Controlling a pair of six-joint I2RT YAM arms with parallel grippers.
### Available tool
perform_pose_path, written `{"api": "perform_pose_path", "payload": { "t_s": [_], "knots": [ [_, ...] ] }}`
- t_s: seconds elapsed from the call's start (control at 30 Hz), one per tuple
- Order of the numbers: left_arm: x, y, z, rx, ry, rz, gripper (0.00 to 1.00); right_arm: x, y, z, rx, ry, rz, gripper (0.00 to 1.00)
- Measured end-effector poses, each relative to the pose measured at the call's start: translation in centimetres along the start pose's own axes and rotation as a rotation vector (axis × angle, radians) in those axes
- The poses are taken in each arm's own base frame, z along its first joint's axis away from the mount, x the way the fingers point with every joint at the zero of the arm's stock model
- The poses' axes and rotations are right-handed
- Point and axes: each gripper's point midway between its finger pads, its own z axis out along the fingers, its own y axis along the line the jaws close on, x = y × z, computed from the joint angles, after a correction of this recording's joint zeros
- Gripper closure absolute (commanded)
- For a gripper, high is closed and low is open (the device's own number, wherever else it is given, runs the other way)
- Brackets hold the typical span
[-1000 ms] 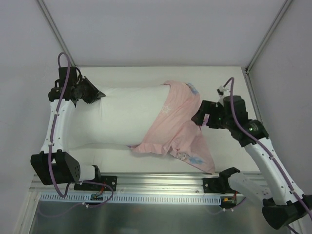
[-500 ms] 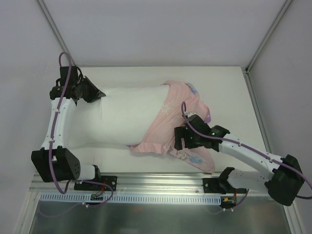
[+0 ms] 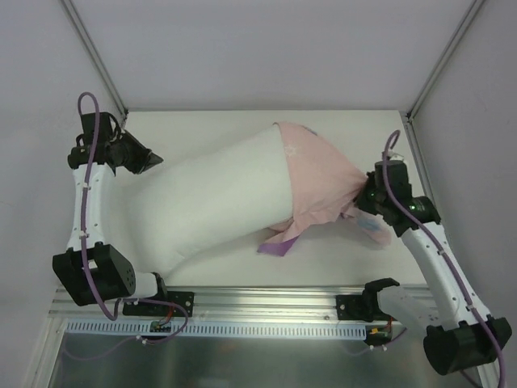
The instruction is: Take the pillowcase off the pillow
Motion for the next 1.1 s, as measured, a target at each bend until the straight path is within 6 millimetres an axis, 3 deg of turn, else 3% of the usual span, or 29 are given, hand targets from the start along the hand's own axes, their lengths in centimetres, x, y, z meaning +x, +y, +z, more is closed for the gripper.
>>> {"api": "perform_pose_path", "payload": {
  "t_s": [0.07,0.13,0.33,0.47,0.6,0.67,0.77,0.87,0.97,1.0,1.03,1.1],
  "knots": [
    [-2.4,0.3,-0.9,0.006,-0.074,-0.029,1.0,-2.9,-2.6,-2.2,0.08,-0.077,0.056,0.99],
    [-4.8,0.0,-2.2,0.028,-0.152,-0.043,1.0,-4.7,-4.6,-3.9,0.15,-0.124,0.086,0.99],
    [-9.5,-1.4,-6.5,0.096,-0.323,-0.047,1.0,-5.9,-9.8,-6.4,0.337,-0.132,0.155,0.99],
    [-9.9,-2.0,-7.1,0.118,-0.337,-0.042,1.0,-7.4,-11.9,-6.8,0.406,-0.117,0.206,0.99],
    [-9.3,-2.6,-6.9,0.143,-0.308,-0.03,1.0,-9.2,-11.0,-5.9,0.335,-0.1,0.223,0.99],
    [-8.5,-3.3,-6.5,0.158,-0.284,-0.005,1.0,-9.0,-10.3,-5.5,0.296,-0.085,0.224,0.99],
    [-5.1,-5.9,-4.8,0.185,-0.198,0.108,1.0,-8.1,-10.0,-4.6,0.263,-0.072,0.227,0.99],
    [0.5,-8.9,-2.6,0.212,-0.07,0.269,0.95,-6.2,-9.9,-3.7,0.24,-0.029,0.232,0.99],
    [6.5,-11.0,-0.7,0.208,0.057,0.444,0.52,-4.9,-9.8,-3.3,0.228,0.0,0.235,0.94],
    [8.7,-11.7,0.0,0.2,0.09,0.517,0.29,-4.6,-9.8,-3.3,0.223,0.001,0.235,0.92],
    [10.7,-12.4,0.5,0.197,0.118,0.587,0.21,-4.5,-9.7,-3.3,0.218,0.002,0.235,0.89],
    [14.0,-13.5,1.0,0.198,0.158,0.698,0.03,-4.2,-9.6,-3.3,0.21,0.002,0.239,0.73]
  ]
}}
